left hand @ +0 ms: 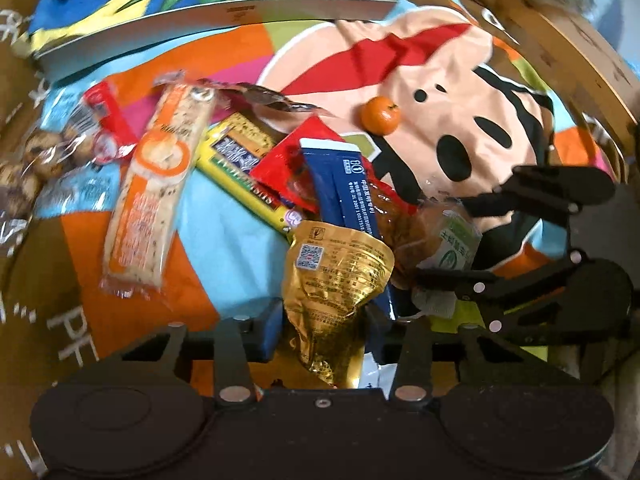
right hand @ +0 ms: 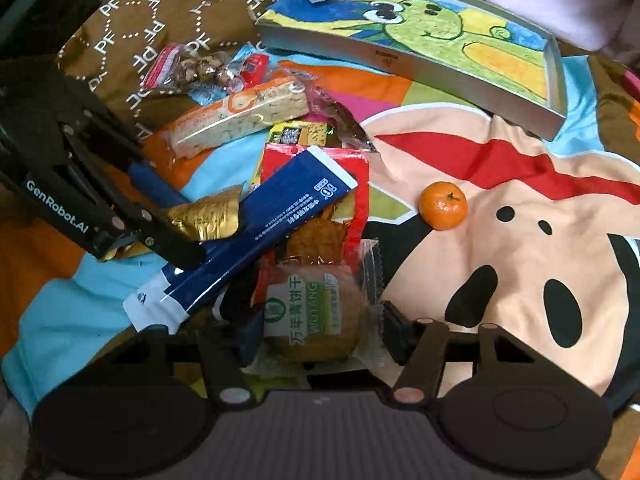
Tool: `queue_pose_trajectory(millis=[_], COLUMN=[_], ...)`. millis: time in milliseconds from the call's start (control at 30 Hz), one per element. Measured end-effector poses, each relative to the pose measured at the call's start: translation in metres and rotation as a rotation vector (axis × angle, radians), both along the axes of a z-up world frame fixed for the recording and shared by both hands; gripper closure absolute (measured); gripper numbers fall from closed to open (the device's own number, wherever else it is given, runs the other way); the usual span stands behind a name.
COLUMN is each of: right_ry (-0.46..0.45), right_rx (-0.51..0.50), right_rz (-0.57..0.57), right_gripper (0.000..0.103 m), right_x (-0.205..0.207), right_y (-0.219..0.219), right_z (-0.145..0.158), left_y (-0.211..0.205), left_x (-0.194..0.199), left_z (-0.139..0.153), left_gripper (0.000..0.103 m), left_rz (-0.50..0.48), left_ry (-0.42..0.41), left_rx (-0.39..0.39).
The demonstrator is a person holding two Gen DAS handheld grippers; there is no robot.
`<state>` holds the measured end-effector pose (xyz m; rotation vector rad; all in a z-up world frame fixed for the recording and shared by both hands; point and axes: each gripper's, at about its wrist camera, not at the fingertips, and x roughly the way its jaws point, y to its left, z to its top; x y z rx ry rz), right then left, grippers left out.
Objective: Organize snacks
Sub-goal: 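Grasp the gold foil packet with the left gripper while the right grasps the wrapped biscuit, then carry the gold packet and biscuit into the tray and open both grippers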
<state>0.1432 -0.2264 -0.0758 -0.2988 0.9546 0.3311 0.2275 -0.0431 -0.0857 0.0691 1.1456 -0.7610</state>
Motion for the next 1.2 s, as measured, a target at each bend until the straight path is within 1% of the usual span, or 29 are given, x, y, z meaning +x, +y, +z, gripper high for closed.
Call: queue_pose_trajectory(millis=[67, 167, 367, 433, 500, 567, 667, 800, 867, 933, 1000, 1100, 1200], right_ry=[-0.014, -0.041, -0.127, -0.165, -0.194, -0.211, -0.218, -0.216, -0.218, -0.217, -0.21, -0.222, -0.241], right_rx=[0.003, 0.007, 0.023, 0.037, 0.055, 0.071, 0.074, 0.082, 0.086, 0.081, 0.073, 0.077, 0.091], right_rz=[-0.009, -0.021, -0.033, -0.041, -0.05, -0.056, -0.06, -0.07, -0.068, -0.065, -0.065, -0.073, -0.085], right_gripper=[0.045, 0.046, 0.048, 0.048, 0.048, 0.048, 0.048, 0.047, 0.047, 0.047, 0.047, 0.047, 0.047], right_x=[-0.003, -0.009, -0.019, -0.02, -0.019, -0.018, -0.016, -0.014, -0.014, -0.014, -0.015, -0.017, -0.017], right_y=[0.001, 0.003, 0.008, 0.009, 0.011, 0.012, 0.011, 0.01, 0.009, 0.008, 0.007, 0.005, 0.004], right_z=[0.002, 0.006, 0.02, 0.027, 0.033, 0.036, 0.036, 0.034, 0.033, 0.031, 0.028, 0.029, 0.031], left_y=[0.002, 0.009, 0.018, 0.02, 0.02, 0.021, 0.023, 0.027, 0.028, 0.029, 0.032, 0.036, 0.036], left_x=[-0.002, -0.007, -0.014, -0.015, -0.016, -0.015, -0.012, -0.012, -0.011, -0.009, -0.007, -0.005, -0.005], left_z=[0.001, 0.008, 0.028, 0.034, 0.039, 0.039, 0.037, 0.04, 0.04, 0.034, 0.031, 0.035, 0.038], left_gripper=[0.063, 0.065, 0.069, 0.078, 0.079, 0.08, 0.082, 0.083, 0.085, 0.089, 0.089, 0.091, 0.092], left_rz=[0.053, 0.104, 0.16, 0.175, 0.185, 0.198, 0.226, 0.253, 0.265, 0.281, 0.3, 0.33, 0.347], left_ry=[0.031, 0.037, 0.007, -0.005, -0.026, -0.035, -0.029, -0.06, -0.069, -0.058, -0.044, -0.038, -0.058], left_rx=[0.004, -0.031, -0.112, -0.144, -0.158, -0.152, -0.156, -0.175, -0.161, -0.14, -0.151, -0.204, -0.203])
